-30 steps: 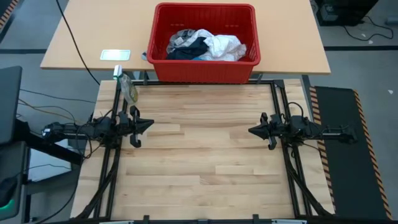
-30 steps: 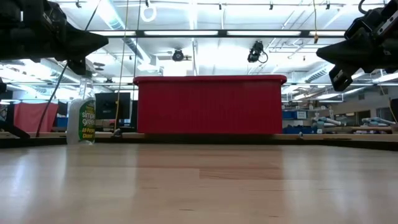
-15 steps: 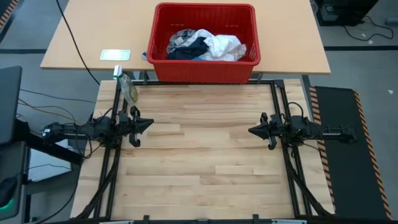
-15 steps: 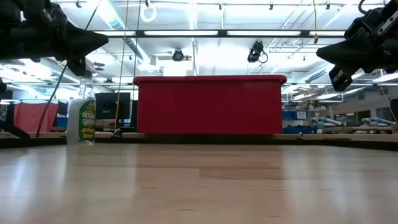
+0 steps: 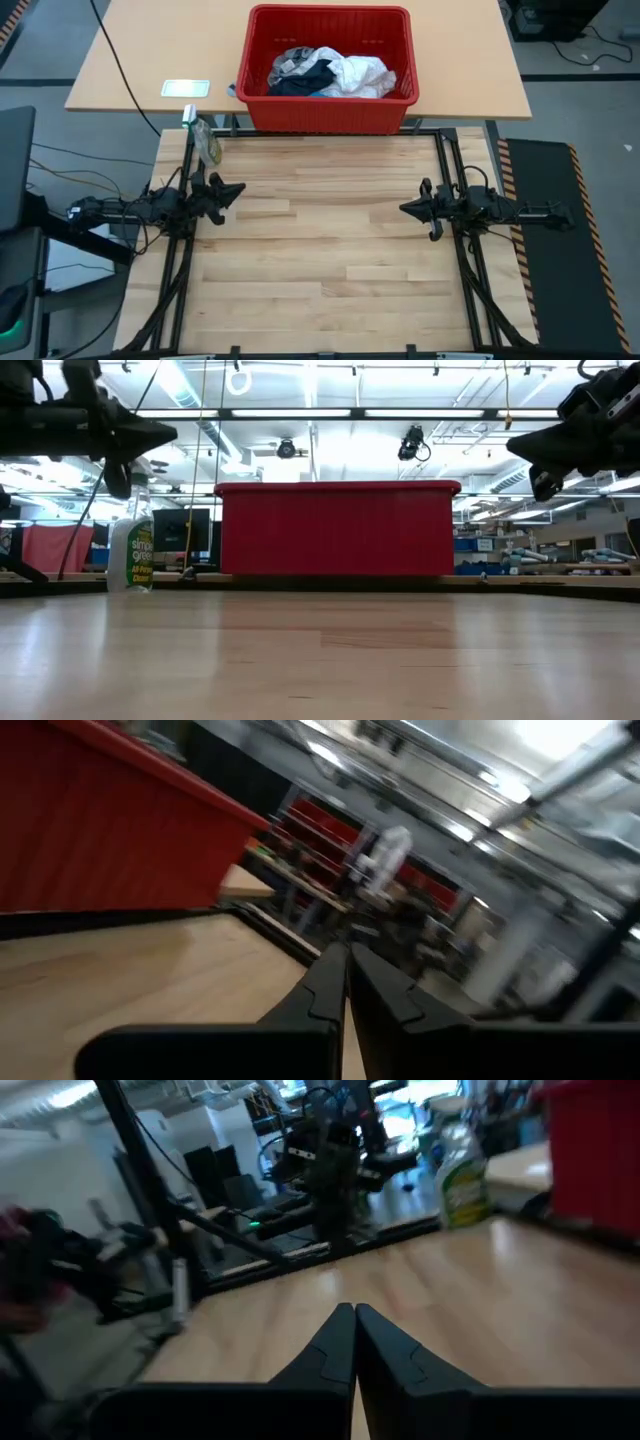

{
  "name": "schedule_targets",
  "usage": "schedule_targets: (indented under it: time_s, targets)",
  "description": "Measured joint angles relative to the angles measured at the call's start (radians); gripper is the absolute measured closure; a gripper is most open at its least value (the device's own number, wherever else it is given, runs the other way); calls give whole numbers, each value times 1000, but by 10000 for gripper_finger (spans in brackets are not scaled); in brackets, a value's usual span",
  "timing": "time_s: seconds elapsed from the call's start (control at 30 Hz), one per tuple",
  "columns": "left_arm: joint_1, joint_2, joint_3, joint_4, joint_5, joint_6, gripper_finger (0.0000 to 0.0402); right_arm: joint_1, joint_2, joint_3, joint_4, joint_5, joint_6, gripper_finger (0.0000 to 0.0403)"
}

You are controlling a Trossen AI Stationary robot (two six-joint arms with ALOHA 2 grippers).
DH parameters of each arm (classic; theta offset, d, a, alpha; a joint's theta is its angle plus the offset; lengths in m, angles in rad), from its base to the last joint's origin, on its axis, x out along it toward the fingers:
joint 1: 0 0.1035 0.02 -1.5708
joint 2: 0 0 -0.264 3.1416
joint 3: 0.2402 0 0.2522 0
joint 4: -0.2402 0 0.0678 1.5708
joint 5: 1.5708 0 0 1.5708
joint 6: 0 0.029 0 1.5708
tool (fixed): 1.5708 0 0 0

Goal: Fold laundry
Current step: Remove the blue shorts from the red laundry bin

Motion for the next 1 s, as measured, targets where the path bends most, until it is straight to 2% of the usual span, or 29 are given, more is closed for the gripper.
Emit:
schedule_targets:
  time_s: [0.07,0.13,0.23,0.33,0.4,0.47,0.57,0.67,0.83,1.0]
  targets:
    - [0,16,0,1,-51,-29,381,0,0,0,60,84,-31,387]
    - [0,45,0,-1,-75,-63,381,0,0,0,150,231,-11,387]
    - [0,112,0,0,-84,-130,381,-1,0,0,275,561,90,387]
    - [0,198,6,-4,-109,-243,381,-1,0,0,318,920,274,387]
    - [0,265,34,-6,-136,-284,381,-5,1,0,309,1086,401,387]
    - [0,330,72,1,-160,-298,381,-15,8,0,270,1190,427,387]
    - [0,429,137,1,-167,-297,381,-28,11,0,184,1218,378,387]
    - [1,522,200,-1,-167,-299,381,-37,11,0,136,1177,381,387]
    - [62,631,334,-55,-137,-322,381,-63,24,0,129,952,503,390]
    - [209,713,514,-247,27,-250,381,-110,95,0,58,696,616,392]
